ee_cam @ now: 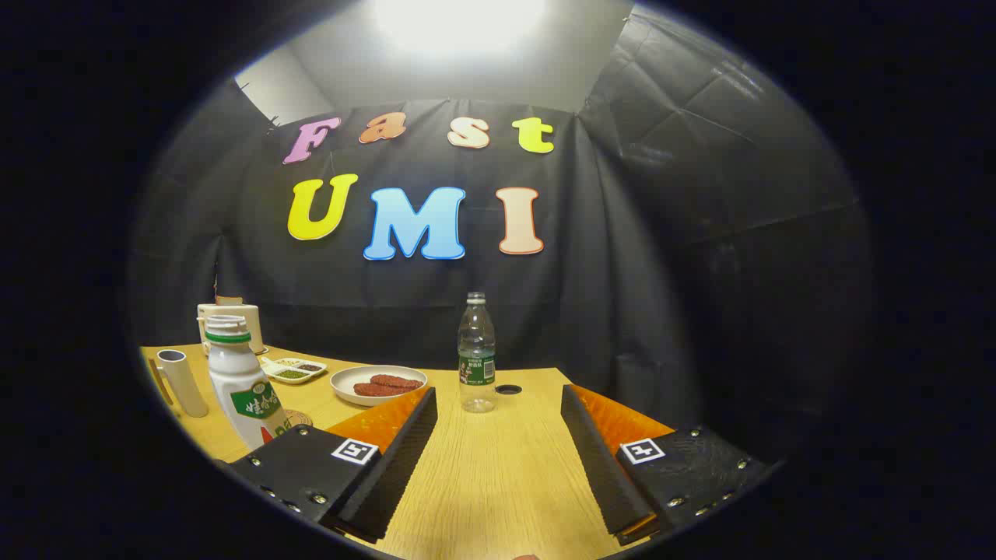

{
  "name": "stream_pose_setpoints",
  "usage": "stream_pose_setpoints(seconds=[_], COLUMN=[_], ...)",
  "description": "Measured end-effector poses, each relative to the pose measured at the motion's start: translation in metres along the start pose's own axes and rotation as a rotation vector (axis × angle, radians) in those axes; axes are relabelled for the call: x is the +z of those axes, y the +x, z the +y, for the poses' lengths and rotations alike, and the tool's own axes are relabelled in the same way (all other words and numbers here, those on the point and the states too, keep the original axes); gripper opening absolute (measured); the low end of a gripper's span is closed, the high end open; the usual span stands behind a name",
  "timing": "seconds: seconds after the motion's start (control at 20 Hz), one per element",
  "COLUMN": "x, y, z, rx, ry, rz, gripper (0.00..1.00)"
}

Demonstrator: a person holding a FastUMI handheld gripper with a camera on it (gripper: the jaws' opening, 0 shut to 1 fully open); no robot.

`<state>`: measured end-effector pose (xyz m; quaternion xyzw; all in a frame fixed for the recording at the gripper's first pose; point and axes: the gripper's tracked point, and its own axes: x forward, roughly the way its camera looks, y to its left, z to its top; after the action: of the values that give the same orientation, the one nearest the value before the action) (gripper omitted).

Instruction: Take the bottle from table, then pour the juice into the cup, finally place the bottle on the coaster

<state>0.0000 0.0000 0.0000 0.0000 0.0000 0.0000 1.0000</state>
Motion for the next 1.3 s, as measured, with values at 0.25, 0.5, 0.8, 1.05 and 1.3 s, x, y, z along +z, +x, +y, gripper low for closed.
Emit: stream_pose_setpoints(seconds=[0.25, 0.5, 0.8, 1.05, 1.3], x=[0.038, 0.056, 0.057, 0.048, 0.028], y=[-0.023, -0.055, -0.092, -0.115, -0.126], z=[0.016, 0.03, 0.051, 0.065, 0.089], rx=[0.032, 0.062, 0.112, 0.142, 0.19], ry=[-0.008, 0.007, 0.002, 0.01, 0.027], rz=[-0.04, -0.024, 0.003, 0.021, 0.049], gripper=[0.97, 0.97, 0.97, 0.97, 0.98])
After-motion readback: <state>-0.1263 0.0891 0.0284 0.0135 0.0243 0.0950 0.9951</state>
